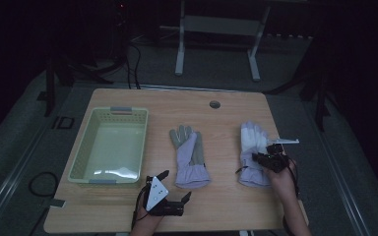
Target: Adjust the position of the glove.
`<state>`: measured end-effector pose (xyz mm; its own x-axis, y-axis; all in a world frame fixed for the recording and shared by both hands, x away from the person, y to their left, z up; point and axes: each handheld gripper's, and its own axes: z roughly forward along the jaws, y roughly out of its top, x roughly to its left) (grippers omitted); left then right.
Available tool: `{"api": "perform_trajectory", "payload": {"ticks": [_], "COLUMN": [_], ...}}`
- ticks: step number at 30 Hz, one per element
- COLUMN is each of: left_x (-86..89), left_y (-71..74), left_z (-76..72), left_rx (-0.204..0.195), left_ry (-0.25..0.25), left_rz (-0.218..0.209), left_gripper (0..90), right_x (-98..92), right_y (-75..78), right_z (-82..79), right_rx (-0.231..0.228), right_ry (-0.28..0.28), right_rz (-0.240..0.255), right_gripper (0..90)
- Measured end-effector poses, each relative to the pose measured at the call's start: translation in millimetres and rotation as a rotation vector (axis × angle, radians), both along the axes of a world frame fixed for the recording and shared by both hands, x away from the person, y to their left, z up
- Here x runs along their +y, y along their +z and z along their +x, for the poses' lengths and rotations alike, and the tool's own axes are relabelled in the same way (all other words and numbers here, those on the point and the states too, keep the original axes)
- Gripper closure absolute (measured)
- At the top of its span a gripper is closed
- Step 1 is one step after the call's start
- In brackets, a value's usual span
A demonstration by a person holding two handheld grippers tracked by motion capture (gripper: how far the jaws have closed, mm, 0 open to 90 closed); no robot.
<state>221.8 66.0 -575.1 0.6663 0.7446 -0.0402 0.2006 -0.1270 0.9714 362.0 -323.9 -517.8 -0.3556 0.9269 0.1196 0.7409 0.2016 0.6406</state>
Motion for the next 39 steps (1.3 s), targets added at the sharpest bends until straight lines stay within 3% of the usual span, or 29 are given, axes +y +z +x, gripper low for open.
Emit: {"api": "perform_trajectory", "payload": {"ticks": [6, 12, 17, 19, 24, 30, 39], "left_x": [-0.3, -0.3, -0.2, -0.4, 0.2, 0.2, 0.3], "left_y": [0.0, 0.1, 0.1, 0.0, -0.1, -0.1, -0.1], "left_z": [-0.2, 0.1, -0.1, -0.2, -0.2, -0.4, -3.1], "left_rx": [-0.001, 0.001, -0.001, -0.001, -0.004, -0.007, -0.023], "left_ry": [0.000, -0.002, -0.002, -0.002, -0.005, -0.007, 0.002], "left_rz": [0.002, 0.002, 0.002, 0.001, -0.002, -0.001, -0.005], "left_gripper": [0.2, 0.2, 0.2, 0.2, 0.2, 0.2, 0.1], "right_x": [2.7, 12.3, 25.5, 33.0, 56.6, 90.8, 145.8], "right_y": [17.3, 48.4, 74.6, 86.2, 103.1, 111.6, 105.5], "right_z": [-3.9, -10.1, -14.7, -16.2, -19.9, -22.4, -26.2], "right_rx": [-0.024, -0.087, -0.132, -0.136, -0.167, -0.173, -0.130], "right_ry": [-0.009, 0.002, 0.010, 0.018, 0.051, 0.112, 0.208], "right_rz": [0.002, -0.003, -0.005, 0.017, 0.036, 0.047, 0.076], "right_gripper": [79.4, 79.3, 79.3, 79.2, 79.2, 79.2, 79.1]}}
